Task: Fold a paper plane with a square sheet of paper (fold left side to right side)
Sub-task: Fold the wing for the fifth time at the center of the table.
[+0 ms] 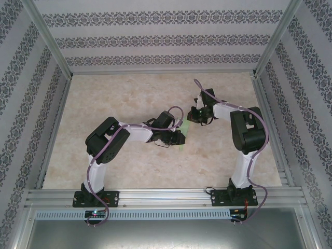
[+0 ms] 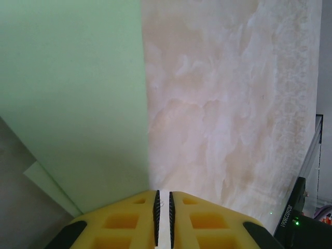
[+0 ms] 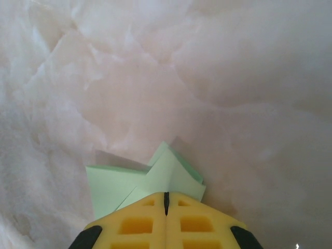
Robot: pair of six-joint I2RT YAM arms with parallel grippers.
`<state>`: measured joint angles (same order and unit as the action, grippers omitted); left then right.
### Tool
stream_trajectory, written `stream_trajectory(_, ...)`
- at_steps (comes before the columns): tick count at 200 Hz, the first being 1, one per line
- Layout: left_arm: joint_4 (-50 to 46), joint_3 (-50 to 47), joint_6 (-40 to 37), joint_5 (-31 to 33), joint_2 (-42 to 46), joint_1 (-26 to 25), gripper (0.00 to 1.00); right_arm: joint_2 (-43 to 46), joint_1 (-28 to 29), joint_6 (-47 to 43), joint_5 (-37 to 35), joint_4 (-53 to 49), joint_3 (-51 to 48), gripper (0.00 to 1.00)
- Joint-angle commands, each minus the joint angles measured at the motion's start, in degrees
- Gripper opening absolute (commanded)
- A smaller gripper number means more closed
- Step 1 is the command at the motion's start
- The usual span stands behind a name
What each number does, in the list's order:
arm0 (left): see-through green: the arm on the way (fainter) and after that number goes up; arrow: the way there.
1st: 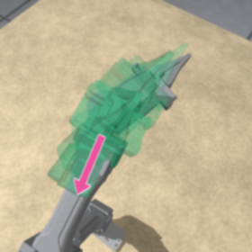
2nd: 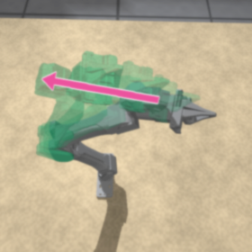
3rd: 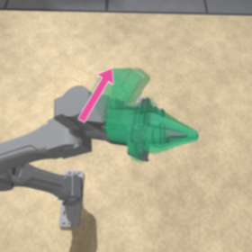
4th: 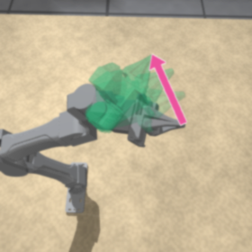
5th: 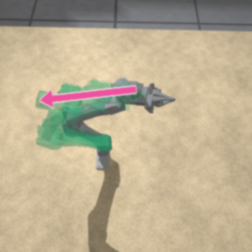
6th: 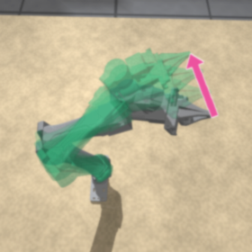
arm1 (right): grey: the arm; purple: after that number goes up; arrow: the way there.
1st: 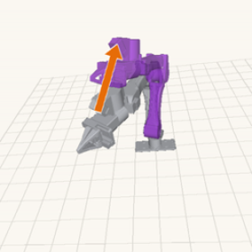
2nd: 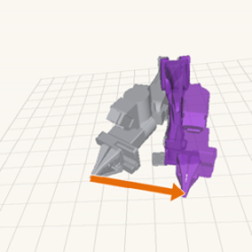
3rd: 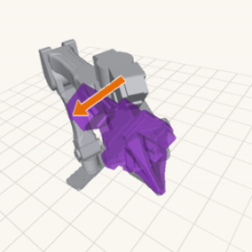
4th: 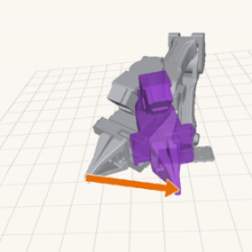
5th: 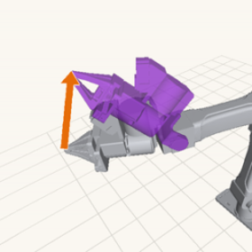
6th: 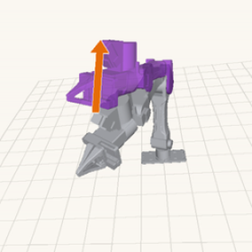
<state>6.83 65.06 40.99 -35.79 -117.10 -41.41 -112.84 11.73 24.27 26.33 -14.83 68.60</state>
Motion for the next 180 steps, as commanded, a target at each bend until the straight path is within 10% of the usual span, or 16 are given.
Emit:
stream_trajectory(1,-11.1,-1.7,0.0,4.9,-3.7,-0.8,0.16,-2.2,-0.8,-1.8,-2.1,-1.9,2.0,0.04)
stream_trajectory(180,-13.3,-0.3,-0.7,4.7,-4.4,-1.0,0.14,-5.8,-4.8,-2.4,-1.6,-5.6,12.8,0.05)
